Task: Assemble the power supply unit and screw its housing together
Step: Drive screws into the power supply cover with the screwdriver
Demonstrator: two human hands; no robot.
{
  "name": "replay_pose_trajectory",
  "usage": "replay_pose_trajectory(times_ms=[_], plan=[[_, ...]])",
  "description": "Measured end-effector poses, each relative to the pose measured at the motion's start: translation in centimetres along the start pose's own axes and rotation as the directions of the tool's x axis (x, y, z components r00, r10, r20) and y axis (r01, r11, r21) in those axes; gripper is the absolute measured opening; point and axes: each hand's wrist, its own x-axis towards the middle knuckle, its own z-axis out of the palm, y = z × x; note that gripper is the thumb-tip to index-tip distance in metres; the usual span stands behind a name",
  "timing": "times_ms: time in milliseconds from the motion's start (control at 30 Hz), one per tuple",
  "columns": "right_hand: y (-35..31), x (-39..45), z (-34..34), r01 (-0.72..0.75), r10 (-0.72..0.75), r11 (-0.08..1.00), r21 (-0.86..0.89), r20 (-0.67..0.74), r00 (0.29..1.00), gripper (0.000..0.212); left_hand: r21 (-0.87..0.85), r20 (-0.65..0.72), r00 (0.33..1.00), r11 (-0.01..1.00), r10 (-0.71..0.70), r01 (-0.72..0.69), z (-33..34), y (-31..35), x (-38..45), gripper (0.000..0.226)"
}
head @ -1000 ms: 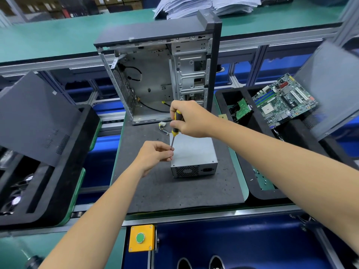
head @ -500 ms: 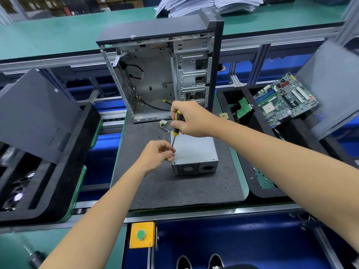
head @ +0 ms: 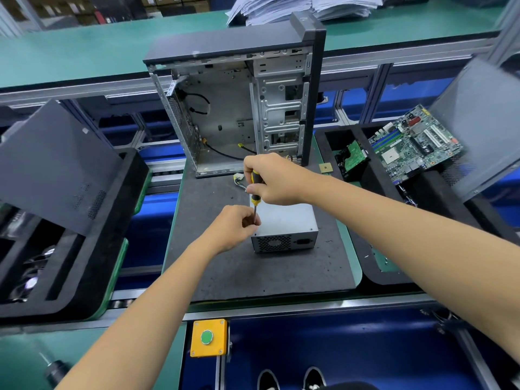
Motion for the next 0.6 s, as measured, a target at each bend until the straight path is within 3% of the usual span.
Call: replay_pose_trajectory(times_ms=[600], plan=[[-0.3, -0.5, 1.3, 0.078, -0.075, 0.993, -0.085, 0.039, 0.996, 0.015, 0.019, 0.051, 0.999, 1.0, -0.009, 0.008, 0.7, -0.5, -0.3, 0.008]])
